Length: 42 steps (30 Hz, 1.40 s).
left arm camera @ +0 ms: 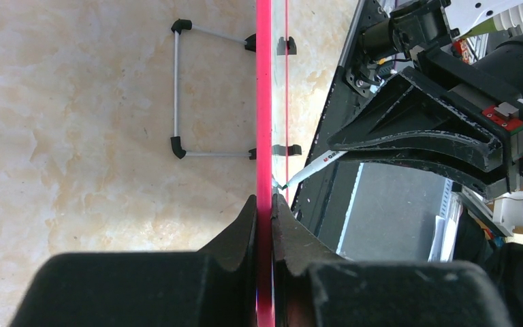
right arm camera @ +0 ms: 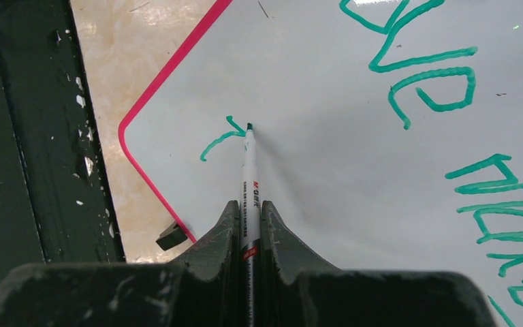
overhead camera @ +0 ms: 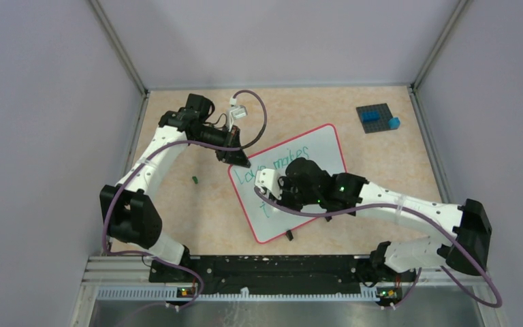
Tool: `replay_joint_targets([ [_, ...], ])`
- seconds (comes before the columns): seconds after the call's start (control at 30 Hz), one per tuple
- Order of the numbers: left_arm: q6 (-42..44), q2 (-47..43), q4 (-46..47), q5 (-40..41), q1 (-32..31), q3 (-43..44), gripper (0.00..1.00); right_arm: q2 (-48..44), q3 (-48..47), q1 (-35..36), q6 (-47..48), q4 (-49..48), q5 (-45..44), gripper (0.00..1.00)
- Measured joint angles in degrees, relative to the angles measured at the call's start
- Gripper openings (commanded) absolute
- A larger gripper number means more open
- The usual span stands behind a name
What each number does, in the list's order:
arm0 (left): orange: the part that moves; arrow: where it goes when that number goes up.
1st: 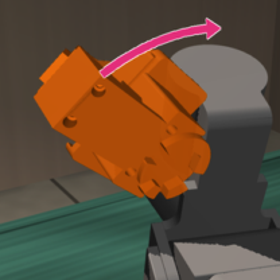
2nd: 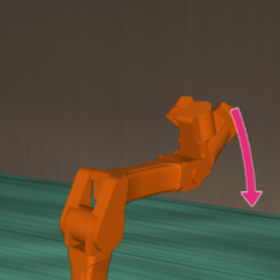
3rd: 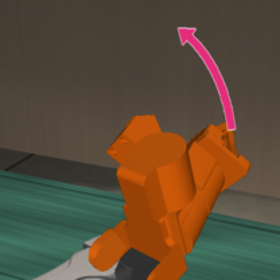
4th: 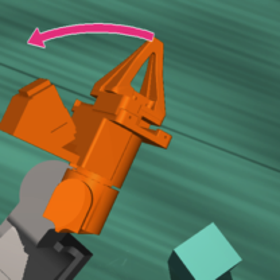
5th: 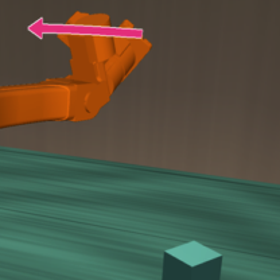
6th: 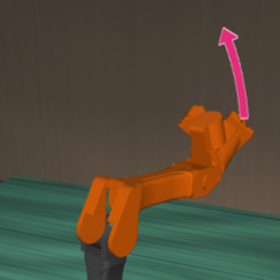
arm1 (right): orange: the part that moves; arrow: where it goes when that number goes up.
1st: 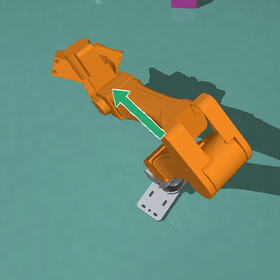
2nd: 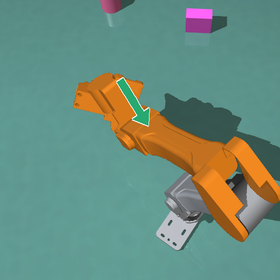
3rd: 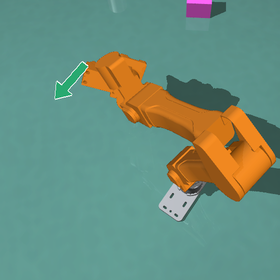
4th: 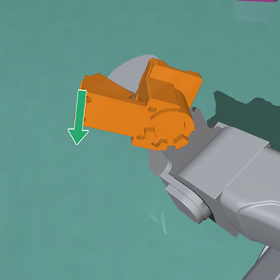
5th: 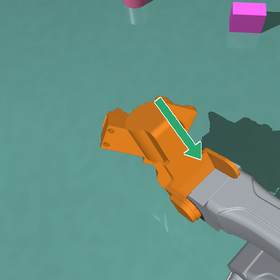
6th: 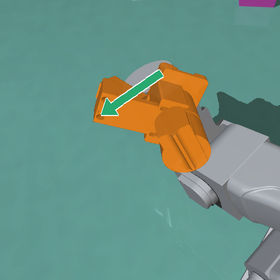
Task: Write a sentence on the whiteboard
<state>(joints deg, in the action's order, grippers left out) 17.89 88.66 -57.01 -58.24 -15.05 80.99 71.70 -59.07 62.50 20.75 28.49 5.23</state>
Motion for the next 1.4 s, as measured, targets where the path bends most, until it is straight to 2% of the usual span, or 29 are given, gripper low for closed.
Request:
replay_joint_targets([
  [0.37, 0.02, 0.00, 0.00, 0.04, 0.00, -0.02, 0.00, 0.35, 0.00, 0.02, -0.37, 0.02, -0.11, 0.00],
  [0.7, 0.02, 0.00, 0.00, -0.04, 0.00, -0.02, 0.00, -3.61, 0.22, -0.42, -0.33, 1.16, 0.94, 0.00],
  [1.4, 0.04, 0.00, 0.04, 0.11, 0.00, -0.02, 0.00, -0.92, 3.15, -1.88, -0.46, 1.27, 1.49, 0.00],
])
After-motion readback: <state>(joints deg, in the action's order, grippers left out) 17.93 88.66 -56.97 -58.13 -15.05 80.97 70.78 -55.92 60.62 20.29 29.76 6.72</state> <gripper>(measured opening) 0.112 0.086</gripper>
